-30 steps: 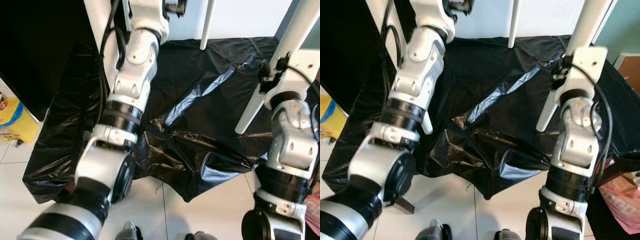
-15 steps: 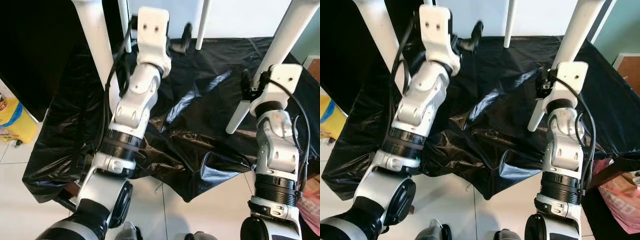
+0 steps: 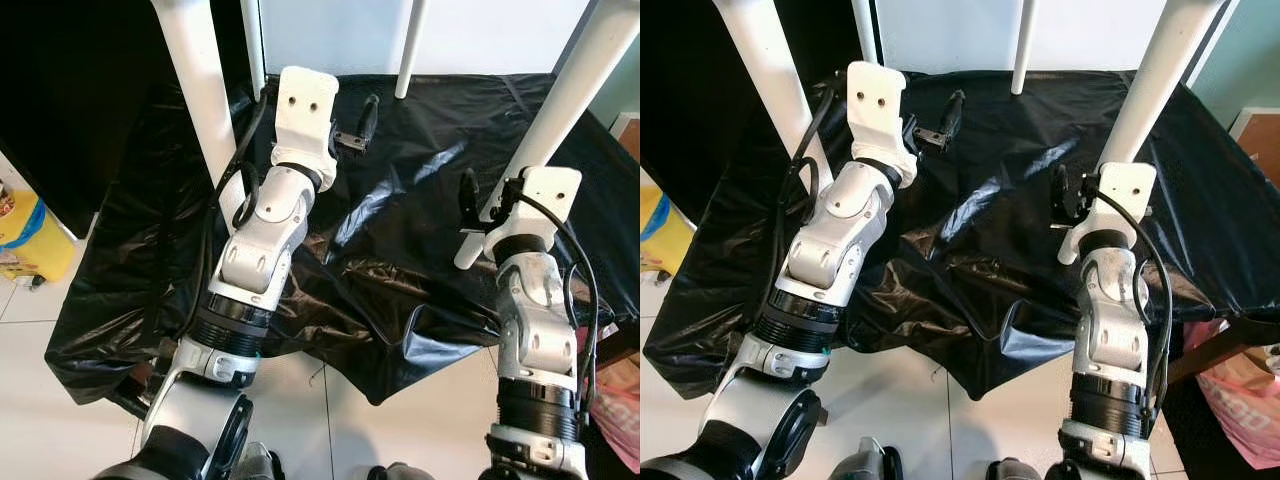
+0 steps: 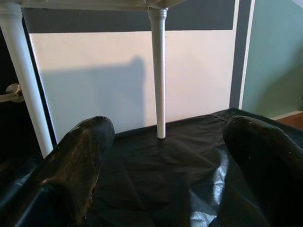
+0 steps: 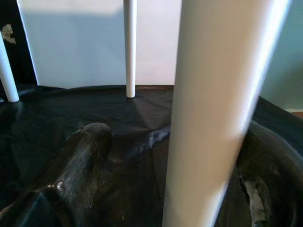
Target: Building children table
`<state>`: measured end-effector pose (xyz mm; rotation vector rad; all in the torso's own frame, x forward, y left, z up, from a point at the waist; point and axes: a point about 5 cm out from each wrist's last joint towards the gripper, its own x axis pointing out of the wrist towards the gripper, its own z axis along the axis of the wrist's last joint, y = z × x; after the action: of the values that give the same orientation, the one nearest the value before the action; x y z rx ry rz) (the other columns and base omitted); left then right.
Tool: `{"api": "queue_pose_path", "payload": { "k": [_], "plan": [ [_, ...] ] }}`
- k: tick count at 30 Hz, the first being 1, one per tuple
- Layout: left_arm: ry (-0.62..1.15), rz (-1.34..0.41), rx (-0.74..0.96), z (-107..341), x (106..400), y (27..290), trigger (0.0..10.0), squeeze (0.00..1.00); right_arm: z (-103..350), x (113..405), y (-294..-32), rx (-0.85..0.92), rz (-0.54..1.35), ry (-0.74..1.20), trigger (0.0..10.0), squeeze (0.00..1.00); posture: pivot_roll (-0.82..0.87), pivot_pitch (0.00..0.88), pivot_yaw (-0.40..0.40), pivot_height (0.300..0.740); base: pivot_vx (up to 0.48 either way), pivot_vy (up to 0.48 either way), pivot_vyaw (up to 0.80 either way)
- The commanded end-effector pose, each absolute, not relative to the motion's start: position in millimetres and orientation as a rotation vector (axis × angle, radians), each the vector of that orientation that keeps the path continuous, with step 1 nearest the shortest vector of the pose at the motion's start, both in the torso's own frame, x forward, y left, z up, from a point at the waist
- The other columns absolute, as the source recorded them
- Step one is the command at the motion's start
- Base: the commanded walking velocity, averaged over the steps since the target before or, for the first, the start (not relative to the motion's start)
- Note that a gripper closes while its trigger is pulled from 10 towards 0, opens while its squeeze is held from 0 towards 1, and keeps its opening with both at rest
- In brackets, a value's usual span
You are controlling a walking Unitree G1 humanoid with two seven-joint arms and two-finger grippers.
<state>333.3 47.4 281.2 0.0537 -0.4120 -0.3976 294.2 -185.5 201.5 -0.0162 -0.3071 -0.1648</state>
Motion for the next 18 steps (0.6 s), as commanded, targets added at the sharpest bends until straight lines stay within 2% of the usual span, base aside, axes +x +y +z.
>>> {"api": "queue_pose_path", "payload": {
  "k": [1, 5, 10, 18],
  "plan": [
    [-0.371, -0.49, 0.087, 271.5, 330.0, 42.2, 10.0, 0.0, 197.9, 290.4, -183.0, -0.002, -0.167, -0.314, 10.0, 0.0, 0.03, 0.075, -0.062, 0.74, 0.0, 0.0, 0.0],
    [-0.327, -0.483, 0.07, 258.7, 323.4, 46.8, 10.0, 0.0, 186.9, 278.6, -184.9, -0.014, -0.203, -0.313, 10.0, 0.0, 0.03, 0.074, -0.058, 0.74, 0.0, 0.0, 0.0],
    [-0.266, -0.496, 0.055, 232.3, 308.5, 52.7, 10.0, 0.0, 166.9, 261.6, -181.0, -0.063, -0.146, -0.279, 10.0, 0.0, 0.03, 0.069, -0.056, 0.74, 0.0, 0.0, 0.0],
    [-0.254, -0.502, 0.083, 215.1, 298.8, 56.6, 10.0, 0.0, 157.8, 257.1, -180.6, -0.089, -0.1, -0.258, 10.0, 0.0, 0.03, 0.068, -0.059, 0.74, 0.0, 0.0, 0.0]
  ]
}}
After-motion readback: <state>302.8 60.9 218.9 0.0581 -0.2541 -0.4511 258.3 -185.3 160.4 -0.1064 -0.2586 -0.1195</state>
